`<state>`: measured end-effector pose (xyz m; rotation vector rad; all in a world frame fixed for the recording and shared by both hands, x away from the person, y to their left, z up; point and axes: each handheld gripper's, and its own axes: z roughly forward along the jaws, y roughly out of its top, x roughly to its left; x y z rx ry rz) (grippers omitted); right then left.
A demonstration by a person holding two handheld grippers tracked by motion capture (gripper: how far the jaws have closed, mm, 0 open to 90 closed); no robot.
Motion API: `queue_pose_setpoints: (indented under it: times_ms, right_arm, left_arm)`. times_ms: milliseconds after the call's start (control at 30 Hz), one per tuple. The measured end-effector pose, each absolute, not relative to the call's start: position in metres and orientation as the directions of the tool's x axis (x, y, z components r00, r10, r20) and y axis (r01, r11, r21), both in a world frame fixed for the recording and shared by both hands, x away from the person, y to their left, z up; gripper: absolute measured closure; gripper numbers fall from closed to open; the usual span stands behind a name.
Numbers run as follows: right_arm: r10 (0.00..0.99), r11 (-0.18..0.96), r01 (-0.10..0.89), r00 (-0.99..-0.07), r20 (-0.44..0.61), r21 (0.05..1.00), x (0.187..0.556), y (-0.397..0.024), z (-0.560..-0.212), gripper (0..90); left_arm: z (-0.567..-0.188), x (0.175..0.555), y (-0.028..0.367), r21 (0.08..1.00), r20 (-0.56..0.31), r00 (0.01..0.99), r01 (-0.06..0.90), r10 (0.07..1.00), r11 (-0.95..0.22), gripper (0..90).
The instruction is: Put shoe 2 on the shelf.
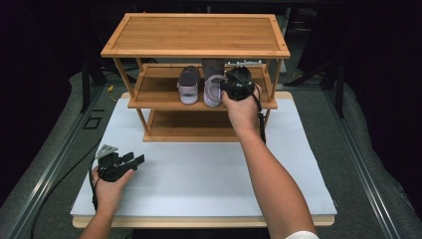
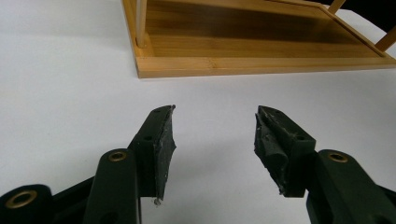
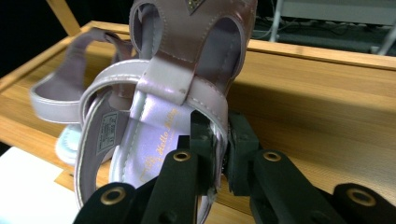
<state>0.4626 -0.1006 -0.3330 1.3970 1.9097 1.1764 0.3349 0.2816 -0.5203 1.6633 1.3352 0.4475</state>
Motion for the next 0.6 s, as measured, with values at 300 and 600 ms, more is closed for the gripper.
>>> queue_pose_setpoints:
  times_ms: [300, 600]
  right_arm:
    - [0.944, 0.064, 0.523, -0.307, 0.118, 0.850, 0.477, -0.099, -0.339, 83.2]
    - [0.955, 0.057, 0.547, -0.273, 0.113, 0.835, 0.485, -0.093, -0.344, 82.9]
  left_arm:
    - [-0.521, 0.335, 0.281, 0.820, -0.257, 0.344, 0.572, 0.903, 0.015, 46.9]
    - [-0.521, 0.336, 0.282, 0.820, -0.261, 0.344, 0.573, 0.902, 0.018, 46.9]
